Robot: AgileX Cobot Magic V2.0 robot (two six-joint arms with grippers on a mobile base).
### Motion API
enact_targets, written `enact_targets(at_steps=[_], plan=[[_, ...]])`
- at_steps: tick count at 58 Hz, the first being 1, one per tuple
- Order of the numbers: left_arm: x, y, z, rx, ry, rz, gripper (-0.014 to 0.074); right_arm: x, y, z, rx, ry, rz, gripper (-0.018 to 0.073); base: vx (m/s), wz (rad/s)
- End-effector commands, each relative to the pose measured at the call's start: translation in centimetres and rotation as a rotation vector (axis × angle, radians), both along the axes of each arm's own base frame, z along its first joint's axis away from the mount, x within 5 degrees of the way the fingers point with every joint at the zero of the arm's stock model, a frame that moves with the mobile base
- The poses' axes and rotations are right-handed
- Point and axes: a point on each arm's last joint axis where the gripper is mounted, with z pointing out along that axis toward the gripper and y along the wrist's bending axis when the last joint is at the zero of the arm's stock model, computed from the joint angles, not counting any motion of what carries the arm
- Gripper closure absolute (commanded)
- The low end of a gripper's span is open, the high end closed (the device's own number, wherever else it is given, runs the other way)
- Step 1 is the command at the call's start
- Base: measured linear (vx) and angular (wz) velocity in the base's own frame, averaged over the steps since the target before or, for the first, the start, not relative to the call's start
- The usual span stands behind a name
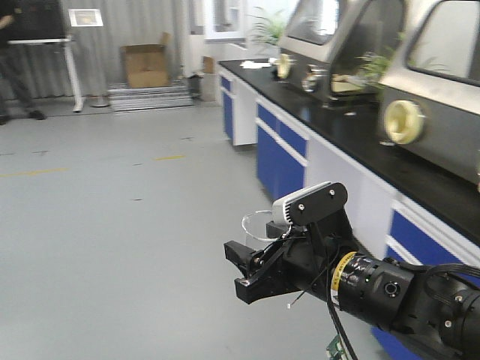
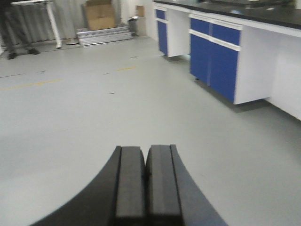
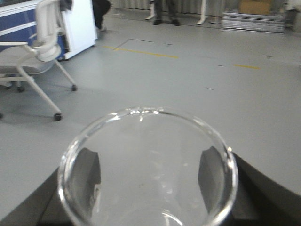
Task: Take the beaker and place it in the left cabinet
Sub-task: 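Drive the base away from the bench carrying the beaker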
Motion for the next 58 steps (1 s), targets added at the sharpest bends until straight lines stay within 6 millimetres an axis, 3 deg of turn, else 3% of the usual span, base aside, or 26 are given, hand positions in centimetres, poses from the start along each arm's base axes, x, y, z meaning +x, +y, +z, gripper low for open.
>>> enact_targets(at_steps=[1,32,58], plan=[[-0.10,-0.13,1.09,-0.013,-0.102,-0.015,0.0593,-0.51,0.07,2.81,0.082,-0.094,0.033,0.0551,0.15,0.58],[-0.10,-0.13,1.09,-0.013,-0.102,-0.015,0.0593,-0.50,0.06,2.79,0.080,-0.092,0.032,0.0551,0.21,0.44],[-0.10,-0.13,1.09,-0.013,-0.102,-0.015,0.0593,-0.50,0.06,2.79,0.080,-0.092,0.032,0.0551,0.37,0.09]])
